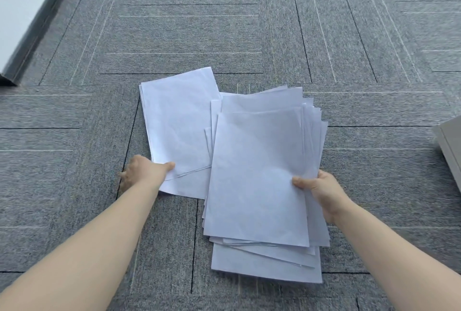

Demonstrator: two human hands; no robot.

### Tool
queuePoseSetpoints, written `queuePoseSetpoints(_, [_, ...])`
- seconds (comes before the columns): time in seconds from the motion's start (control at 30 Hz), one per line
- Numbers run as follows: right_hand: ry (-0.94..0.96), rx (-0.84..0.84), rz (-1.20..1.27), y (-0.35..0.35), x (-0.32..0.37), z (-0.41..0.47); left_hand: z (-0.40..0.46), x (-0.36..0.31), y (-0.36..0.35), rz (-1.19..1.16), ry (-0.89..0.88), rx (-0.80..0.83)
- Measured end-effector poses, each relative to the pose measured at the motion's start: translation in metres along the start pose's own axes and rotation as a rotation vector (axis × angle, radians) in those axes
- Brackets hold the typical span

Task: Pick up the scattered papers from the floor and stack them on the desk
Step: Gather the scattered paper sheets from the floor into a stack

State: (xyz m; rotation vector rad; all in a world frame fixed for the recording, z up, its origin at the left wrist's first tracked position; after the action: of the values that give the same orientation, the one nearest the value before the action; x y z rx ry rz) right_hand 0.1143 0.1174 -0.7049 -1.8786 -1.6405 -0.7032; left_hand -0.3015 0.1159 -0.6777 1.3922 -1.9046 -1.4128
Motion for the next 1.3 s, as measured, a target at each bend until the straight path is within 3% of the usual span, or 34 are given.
queuePoseSetpoints(0.17, [-0.001,0.006,0.003,0.000,0.000,-0.002,-0.002,-0.005,-0.008,-0.199,-0.047,0.112])
queuePoseSetpoints(0.47, [0.049,-0.067,0.018,0.012,0.010,-0.007,-0.011,0.003,0.007,-0.496,-0.232,0.071])
queuePoseSetpoints(0.87, [0.123,-0.178,-0.018,0.034,0.030,-0.012,0.002,0.047,0.027,-1.072,-0.035,0.199])
queuePoseSetpoints(1.07, [0.103,-0.115,-0.044,0.017,0.025,-0.015,-0.031,0.025,0.010,-1.094,-0.084,0.422])
queuePoseSetpoints(1.3, [0.022,-0.030,0.023,-0.007,0.018,-0.018,-0.075,0.000,-0.031,-0.933,-0.151,0.547])
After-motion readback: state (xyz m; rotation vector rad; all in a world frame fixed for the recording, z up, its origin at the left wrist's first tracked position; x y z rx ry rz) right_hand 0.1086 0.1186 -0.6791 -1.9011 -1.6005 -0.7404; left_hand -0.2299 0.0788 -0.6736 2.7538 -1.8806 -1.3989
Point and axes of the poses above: each hand's wrist, its own z-axis towards the middle knuckle, its own y-axis out of the back of the hand, x = y × z, the point moved 7 cm from there along z, towards the middle knuckle
